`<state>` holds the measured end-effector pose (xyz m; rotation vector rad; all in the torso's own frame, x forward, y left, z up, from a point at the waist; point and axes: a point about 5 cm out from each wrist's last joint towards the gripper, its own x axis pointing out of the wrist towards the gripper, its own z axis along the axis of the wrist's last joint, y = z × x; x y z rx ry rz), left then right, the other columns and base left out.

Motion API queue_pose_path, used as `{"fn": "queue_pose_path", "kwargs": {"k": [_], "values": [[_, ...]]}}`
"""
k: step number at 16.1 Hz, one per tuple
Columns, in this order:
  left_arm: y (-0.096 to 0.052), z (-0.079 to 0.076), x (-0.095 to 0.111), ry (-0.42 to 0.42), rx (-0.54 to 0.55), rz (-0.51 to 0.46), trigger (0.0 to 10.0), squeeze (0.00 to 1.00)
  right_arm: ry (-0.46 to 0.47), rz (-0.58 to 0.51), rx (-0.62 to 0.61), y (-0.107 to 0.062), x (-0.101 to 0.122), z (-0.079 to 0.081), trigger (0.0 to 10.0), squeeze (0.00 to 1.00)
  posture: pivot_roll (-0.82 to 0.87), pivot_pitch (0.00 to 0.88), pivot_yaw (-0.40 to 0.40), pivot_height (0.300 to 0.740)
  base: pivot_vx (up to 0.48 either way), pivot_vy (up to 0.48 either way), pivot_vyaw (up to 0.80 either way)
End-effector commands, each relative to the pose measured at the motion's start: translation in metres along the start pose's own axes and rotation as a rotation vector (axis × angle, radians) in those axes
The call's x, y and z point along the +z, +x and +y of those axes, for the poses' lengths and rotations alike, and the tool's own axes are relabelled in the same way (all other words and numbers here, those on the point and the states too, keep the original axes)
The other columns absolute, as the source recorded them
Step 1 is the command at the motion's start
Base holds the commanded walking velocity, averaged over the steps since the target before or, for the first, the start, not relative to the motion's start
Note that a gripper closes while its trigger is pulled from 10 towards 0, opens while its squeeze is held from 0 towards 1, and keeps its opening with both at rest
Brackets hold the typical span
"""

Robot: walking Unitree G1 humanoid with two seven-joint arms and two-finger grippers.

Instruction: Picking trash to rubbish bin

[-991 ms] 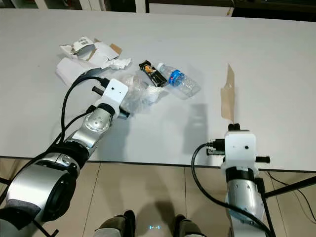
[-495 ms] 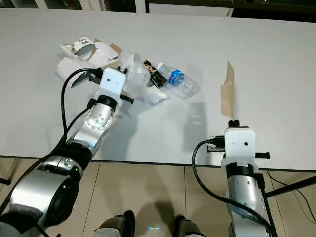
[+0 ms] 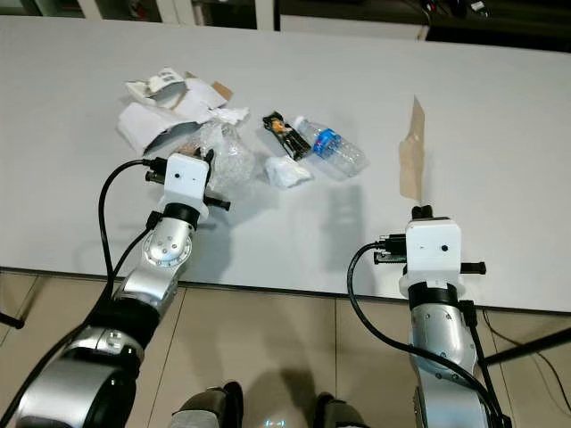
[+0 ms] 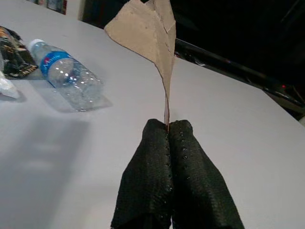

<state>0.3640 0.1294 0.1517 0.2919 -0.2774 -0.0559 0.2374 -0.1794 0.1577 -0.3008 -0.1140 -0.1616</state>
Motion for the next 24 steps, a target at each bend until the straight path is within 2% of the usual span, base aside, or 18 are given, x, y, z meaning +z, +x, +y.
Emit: {"fn": "queue_pose_path", "kwargs": {"k": [1,3,6,10,16,24], "values": [[-0.002,0.003,0.003,-0.015,0.015,-0.003,0.0,0.0,-0.002,-0.009,0.0,0.001,0.0,-0.002,10.0,0.0,0.12,0.11,-0.019,0.74,0.0,0.0,0.0],[-0.009,0.005,0.003,-0.024,-0.026,-0.008,0.0,0.0,0.0,-0.03,-0.004,0.001,0.003,-0.002,10.0,0.0,0.13,0.098,-0.022,0.74,0.0,0.0,0.0],[-0.014,0.007,0.002,-0.019,-0.037,0.007,0.0,0.0,-0.01,-0.034,0.003,0.003,0.002,0.0,10.0,0.0,0.14,0.09,-0.025,0.74,0.0,0.0,0.71],[-0.018,-0.001,0.007,-0.046,-0.047,0.021,0.0,0.0,-0.006,-0.038,0.013,0.005,0.001,0.001,10.0,0.0,0.14,0.078,-0.026,0.74,0.0,0.0,0.8],[-0.018,-0.007,0.009,-0.085,-0.076,0.048,0.0,0.0,-0.004,-0.045,0.001,0.006,0.002,0.0,10.0,0.0,0.14,0.069,-0.015,0.74,0.0,0.0,0.8],[-0.019,-0.01,0.007,-0.095,-0.098,0.087,0.0,0.0,0.001,-0.055,-0.002,0.007,0.002,0.001,10.0,0.0,0.14,0.065,-0.011,0.74,0.0,0.0,0.8]]}}
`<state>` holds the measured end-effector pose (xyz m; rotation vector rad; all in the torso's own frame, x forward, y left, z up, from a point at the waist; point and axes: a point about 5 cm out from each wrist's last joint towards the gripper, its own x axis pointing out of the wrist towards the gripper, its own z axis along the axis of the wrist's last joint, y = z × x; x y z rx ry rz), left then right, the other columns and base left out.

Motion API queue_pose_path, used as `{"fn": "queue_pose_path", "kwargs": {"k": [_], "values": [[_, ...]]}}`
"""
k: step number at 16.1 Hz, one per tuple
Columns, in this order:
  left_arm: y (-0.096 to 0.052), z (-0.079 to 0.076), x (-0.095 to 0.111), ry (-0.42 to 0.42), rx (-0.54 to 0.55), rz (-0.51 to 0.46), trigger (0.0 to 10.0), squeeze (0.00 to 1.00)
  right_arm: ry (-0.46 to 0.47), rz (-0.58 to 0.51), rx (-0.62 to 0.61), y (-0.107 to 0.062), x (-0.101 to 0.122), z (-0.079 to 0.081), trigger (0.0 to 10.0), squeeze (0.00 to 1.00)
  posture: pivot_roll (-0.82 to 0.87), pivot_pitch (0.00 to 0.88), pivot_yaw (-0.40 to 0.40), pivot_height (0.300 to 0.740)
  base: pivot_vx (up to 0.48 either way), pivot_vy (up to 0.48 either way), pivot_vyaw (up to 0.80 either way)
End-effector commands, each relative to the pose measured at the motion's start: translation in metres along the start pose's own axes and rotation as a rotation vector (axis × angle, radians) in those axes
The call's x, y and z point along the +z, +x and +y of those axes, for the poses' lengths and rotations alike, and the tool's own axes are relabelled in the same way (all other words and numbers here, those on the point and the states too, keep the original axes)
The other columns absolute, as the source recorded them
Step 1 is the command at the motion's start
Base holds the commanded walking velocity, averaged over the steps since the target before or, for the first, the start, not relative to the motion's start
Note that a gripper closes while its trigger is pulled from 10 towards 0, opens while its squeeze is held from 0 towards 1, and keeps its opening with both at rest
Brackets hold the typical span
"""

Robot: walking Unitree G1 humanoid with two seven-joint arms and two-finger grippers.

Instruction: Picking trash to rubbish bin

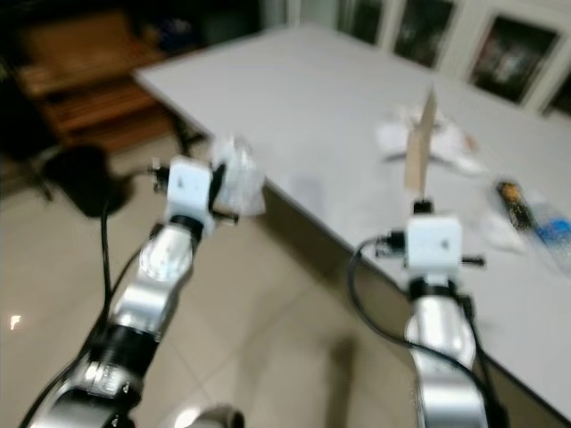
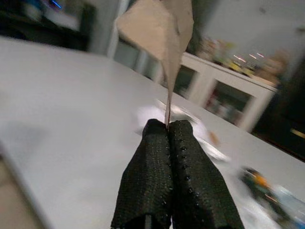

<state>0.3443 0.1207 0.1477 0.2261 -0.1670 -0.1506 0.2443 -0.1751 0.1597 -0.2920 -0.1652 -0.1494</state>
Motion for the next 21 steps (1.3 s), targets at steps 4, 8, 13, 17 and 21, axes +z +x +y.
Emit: {"fn": "queue_pose_path", "kwargs": {"k": [4,8,13,17,21], "values": [[0.0,-0.003,0.001,-0.03,-0.006,0.013,0.0,0.0,-0.008,-0.006,-0.001,0.001,0.0,-0.003,10.0,0.0,0.14,0.066,-0.013,0.74,0.0,0.0,0.8],[0.0,-0.006,-0.001,-0.044,-0.014,0.028,0.0,0.0,-0.006,-0.007,-0.001,0.001,0.0,-0.003,10.0,0.0,0.14,0.067,-0.013,0.74,0.0,0.0,0.8],[0.001,-0.008,-0.002,-0.066,-0.024,0.046,0.0,0.0,-0.002,-0.01,-0.001,0.003,0.001,-0.003,10.0,0.0,0.14,0.066,-0.013,0.74,0.0,0.0,0.48],[0.004,-0.01,0.001,-0.088,-0.024,0.048,0.0,0.0,0.014,-0.02,-0.001,0.004,0.002,-0.003,10.0,0.0,0.14,0.064,-0.016,0.74,0.293,0.0,0.0],[0.005,-0.012,0.0,-0.097,-0.023,0.057,0.0,0.0,0.013,-0.021,0.003,0.004,0.002,-0.003,10.0,0.0,0.14,0.06,-0.019,0.74,0.478,0.0,0.0]]}}
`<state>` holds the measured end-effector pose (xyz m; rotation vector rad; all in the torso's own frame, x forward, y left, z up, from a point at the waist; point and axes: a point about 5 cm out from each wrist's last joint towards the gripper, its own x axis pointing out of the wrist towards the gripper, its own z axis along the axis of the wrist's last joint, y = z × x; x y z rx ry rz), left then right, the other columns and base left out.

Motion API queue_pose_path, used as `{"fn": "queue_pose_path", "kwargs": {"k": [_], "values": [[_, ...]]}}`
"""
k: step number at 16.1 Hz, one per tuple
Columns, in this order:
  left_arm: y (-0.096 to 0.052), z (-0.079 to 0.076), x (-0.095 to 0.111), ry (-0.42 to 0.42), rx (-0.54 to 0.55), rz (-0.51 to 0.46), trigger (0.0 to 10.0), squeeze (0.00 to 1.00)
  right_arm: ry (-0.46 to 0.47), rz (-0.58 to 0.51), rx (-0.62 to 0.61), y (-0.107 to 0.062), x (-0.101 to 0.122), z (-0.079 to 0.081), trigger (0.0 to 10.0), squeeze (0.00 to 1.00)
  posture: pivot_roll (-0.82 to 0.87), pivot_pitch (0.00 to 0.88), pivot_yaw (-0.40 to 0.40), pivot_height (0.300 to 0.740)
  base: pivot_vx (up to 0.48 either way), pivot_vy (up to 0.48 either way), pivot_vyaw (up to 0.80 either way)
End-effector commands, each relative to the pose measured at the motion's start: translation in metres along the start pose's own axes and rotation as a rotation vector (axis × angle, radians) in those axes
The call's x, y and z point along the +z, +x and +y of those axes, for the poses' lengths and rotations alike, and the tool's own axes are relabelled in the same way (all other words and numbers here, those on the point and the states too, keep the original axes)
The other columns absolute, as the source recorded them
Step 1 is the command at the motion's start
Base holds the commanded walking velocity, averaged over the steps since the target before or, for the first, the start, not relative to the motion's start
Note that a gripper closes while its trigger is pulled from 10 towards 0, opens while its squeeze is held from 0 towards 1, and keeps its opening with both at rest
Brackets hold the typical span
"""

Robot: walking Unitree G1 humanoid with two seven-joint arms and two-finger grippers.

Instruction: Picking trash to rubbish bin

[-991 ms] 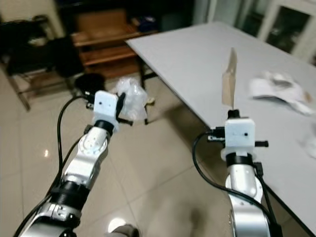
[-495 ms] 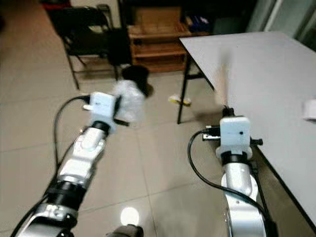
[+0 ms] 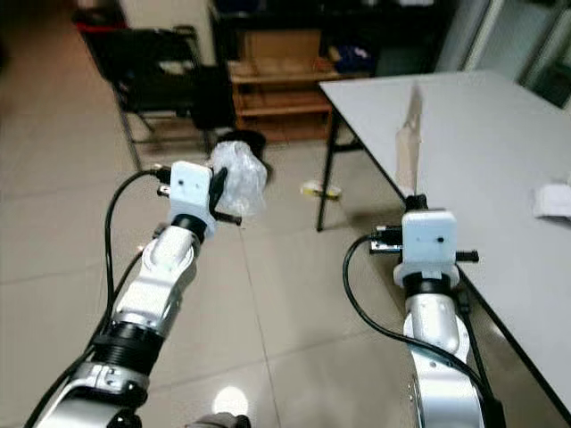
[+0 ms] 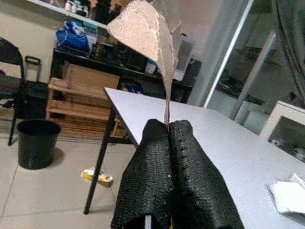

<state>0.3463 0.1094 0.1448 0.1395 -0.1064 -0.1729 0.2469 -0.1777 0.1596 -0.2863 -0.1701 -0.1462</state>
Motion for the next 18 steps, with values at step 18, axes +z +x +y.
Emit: {"fn": "queue_pose_path", "kwargs": {"k": [18], "values": [[0.0028,-0.0037,-0.0051,0.004,-0.018,0.036,0.0,0.0,-0.012,-0.014,0.008,0.0006,0.0026,0.0006,10.0,0.0,0.12,0.057,-0.015,0.74,0.468,0.0,0.13]]}}
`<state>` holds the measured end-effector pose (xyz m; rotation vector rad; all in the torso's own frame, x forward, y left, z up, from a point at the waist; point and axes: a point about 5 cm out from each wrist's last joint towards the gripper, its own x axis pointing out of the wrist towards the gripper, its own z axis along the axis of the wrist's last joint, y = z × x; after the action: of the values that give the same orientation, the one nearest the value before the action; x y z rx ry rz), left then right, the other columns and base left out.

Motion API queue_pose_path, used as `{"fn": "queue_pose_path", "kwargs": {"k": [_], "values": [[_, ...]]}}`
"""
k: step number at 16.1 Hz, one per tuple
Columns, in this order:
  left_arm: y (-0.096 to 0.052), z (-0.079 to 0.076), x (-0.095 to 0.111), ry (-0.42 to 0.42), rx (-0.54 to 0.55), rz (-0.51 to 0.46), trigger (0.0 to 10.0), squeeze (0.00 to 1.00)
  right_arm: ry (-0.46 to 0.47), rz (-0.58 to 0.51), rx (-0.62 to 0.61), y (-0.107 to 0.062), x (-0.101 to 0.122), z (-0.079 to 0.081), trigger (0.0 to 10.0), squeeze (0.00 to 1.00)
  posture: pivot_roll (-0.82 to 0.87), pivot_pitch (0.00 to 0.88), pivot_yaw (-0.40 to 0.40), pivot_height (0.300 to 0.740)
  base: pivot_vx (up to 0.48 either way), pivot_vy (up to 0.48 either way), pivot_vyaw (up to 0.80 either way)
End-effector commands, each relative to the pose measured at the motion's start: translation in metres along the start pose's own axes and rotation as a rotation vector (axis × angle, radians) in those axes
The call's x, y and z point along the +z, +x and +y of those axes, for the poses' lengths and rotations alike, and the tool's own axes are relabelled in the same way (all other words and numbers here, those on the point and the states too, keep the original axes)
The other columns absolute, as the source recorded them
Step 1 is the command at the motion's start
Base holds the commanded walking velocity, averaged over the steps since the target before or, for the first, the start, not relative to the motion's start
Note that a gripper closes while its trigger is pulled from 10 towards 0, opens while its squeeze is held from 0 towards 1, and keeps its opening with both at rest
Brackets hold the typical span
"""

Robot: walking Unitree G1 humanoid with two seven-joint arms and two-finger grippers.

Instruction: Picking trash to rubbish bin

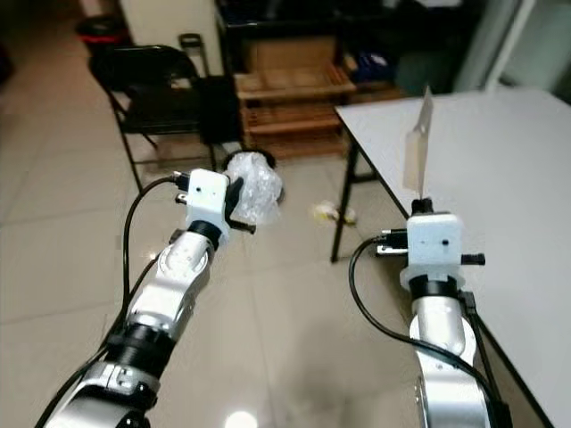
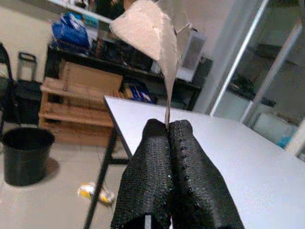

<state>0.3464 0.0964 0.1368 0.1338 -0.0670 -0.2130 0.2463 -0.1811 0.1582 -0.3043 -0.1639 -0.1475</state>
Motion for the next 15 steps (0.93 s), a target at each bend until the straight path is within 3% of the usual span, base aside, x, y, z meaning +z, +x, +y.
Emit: {"fn": "queue_pose_path", "kwargs": {"k": [1,4,7,15], "values": [[0.0006,0.0102,0.0012,0.015,0.024,0.0,0.0,0.0,0.009,-0.02,0.007,0.001,0.0049,0.0036,10.0,0.0,0.12,0.057,-0.015,0.74,0.465,0.0,0.0],[0.0006,0.01,0.001,0.016,0.022,0.001,0.0,0.0,0.0,-0.021,0.014,0.001,0.005,0.004,10.0,0.0,0.12,0.057,-0.015,0.74,0.465,0.0,0.0],[0.0006,0.0103,0.0005,0.021,0.021,0.004,0.0,0.0,-0.001,-0.024,0.016,0.0017,0.0053,0.0048,10.0,0.0,0.12,0.056,-0.014,0.74,0.465,0.0,0.51],[-0.0002,0.0103,-0.002,0.027,0.02,0.018,0.0,0.0,0.009,-0.024,0.01,0.001,0.0055,0.004,10.0,0.0,0.13,0.059,-0.017,0.74,0.464,0.0,0.0]]}}
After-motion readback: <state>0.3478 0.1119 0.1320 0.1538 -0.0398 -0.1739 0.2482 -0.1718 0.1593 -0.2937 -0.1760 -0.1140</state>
